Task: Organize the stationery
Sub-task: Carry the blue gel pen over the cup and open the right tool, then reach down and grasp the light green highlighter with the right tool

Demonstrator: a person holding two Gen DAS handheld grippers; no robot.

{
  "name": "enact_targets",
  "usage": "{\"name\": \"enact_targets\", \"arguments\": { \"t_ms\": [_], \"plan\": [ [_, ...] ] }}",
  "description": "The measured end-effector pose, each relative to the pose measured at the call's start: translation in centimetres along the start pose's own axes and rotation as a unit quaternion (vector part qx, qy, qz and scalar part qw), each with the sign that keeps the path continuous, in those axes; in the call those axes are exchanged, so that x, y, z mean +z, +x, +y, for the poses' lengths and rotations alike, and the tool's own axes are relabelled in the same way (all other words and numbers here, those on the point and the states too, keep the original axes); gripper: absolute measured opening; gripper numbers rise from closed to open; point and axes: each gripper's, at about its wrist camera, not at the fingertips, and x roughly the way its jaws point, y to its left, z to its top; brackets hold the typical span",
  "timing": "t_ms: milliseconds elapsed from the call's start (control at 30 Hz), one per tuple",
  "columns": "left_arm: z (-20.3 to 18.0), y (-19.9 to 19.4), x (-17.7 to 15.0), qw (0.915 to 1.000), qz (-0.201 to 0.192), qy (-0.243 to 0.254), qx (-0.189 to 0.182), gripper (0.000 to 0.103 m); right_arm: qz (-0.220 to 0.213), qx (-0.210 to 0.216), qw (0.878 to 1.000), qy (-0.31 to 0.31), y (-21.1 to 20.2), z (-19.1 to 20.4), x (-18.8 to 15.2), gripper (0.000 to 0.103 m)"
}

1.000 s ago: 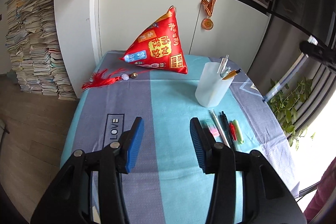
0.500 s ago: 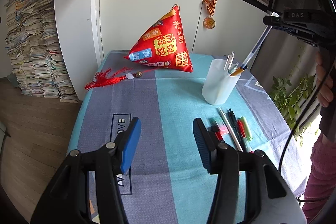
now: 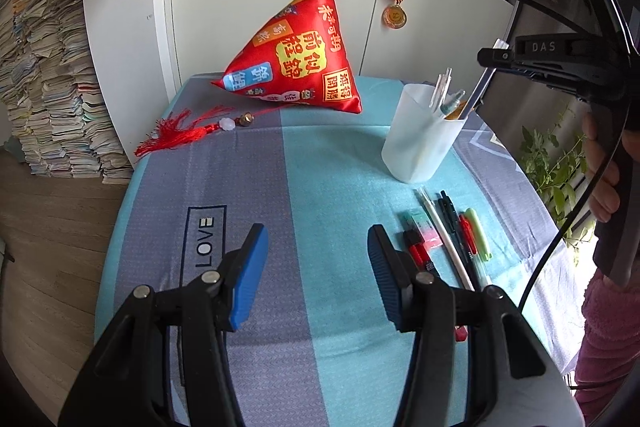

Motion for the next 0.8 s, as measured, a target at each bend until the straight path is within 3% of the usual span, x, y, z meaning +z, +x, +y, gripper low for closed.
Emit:
{"name": "enact_targets", "arguments": {
  "t_ms": [333,600,800],
  "plan": [
    [-1.0,-0.2,-0.8,0.9999,0.013,0.006,0.0,0.05,0.048,0.01,0.999,0.013,1.5,-0.4,-2.3,0.01],
    [-2.6,-1.2,-1.4,0.9998,0.016,0.014,-0.005,0.05,0.036,0.011,0.999,0.011,-2.9,-1.2,-4.2,0.01],
    [-5.2,-1.0,-2.6,0.9985,0.035,0.036,-0.025,0.05,0.067,0.013,0.998,-0.01,-4.8,-1.6,-7.8,0.01]
  ]
}}
